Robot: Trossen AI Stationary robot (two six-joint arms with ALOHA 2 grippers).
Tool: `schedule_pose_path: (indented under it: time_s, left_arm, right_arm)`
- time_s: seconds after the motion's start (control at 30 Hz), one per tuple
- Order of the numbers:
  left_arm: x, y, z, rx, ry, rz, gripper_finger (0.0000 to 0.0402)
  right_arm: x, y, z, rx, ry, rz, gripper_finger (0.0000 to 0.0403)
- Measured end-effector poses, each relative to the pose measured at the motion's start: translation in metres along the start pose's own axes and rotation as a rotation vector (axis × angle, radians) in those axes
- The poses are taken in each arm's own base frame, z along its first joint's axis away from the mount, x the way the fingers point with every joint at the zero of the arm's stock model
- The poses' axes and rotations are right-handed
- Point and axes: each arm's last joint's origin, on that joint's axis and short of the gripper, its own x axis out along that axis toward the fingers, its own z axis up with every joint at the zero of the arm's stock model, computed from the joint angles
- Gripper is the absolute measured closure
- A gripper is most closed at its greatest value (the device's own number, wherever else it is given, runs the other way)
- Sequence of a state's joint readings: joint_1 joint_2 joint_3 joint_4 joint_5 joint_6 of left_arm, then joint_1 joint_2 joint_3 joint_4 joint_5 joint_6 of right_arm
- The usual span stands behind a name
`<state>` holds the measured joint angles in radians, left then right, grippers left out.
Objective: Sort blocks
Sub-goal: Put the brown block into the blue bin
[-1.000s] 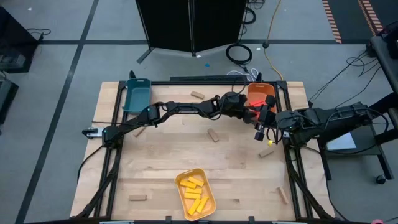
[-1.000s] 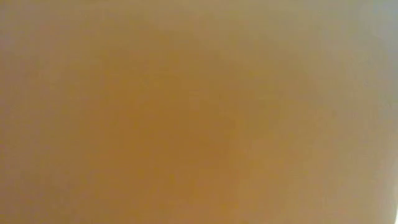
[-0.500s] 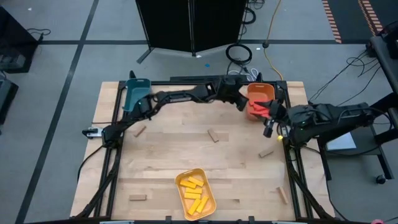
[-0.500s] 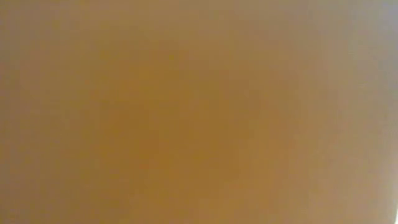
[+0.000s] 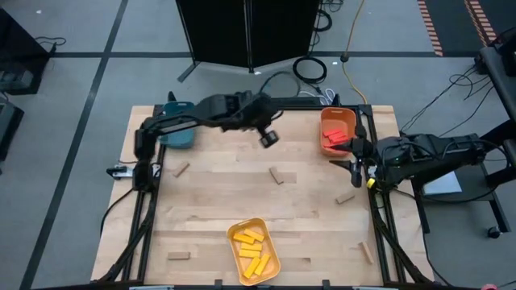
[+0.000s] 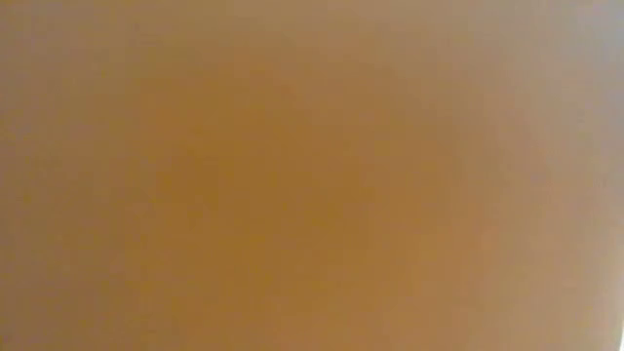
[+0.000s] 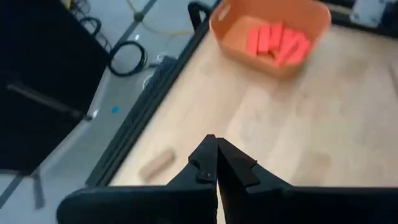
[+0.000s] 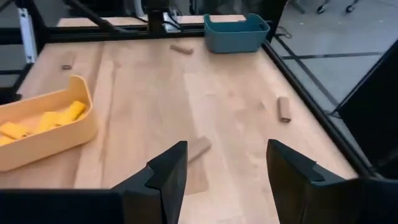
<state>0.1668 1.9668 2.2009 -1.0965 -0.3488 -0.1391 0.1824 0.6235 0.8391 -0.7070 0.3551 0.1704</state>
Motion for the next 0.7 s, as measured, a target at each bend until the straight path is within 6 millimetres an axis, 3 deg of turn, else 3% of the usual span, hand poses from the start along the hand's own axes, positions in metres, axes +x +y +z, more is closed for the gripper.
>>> schedule_pose_path:
  time_s: [0.17, 0.37, 0.53, 0.7]
  left_arm:
    - [-0.047, -0.021, -0.028, 0.075, 0.152, 0.014, 0.0402]
    - [-0.082, -0.037, -0.053, 0.129, 0.251, 0.075, 0.0402]
    - [-0.121, -0.028, -0.076, 0.074, 0.156, 0.055, 0.0402]
    - [-0.128, -0.012, -0.134, -0.054, 0.140, 0.101, 0.0402]
  right_arm:
    - [0.012, 0.004, -0.012, 0.000, 0.030, 0.045, 0.0241]
    - [0.029, 0.009, -0.022, 0.059, 0.008, 0.074, 0.0241]
    - [0.039, 0.013, -0.024, 0.120, -0.006, 0.081, 0.0241]
    - [0.050, 0.015, -0.037, 0.200, 0.057, 0.063, 0.0241]
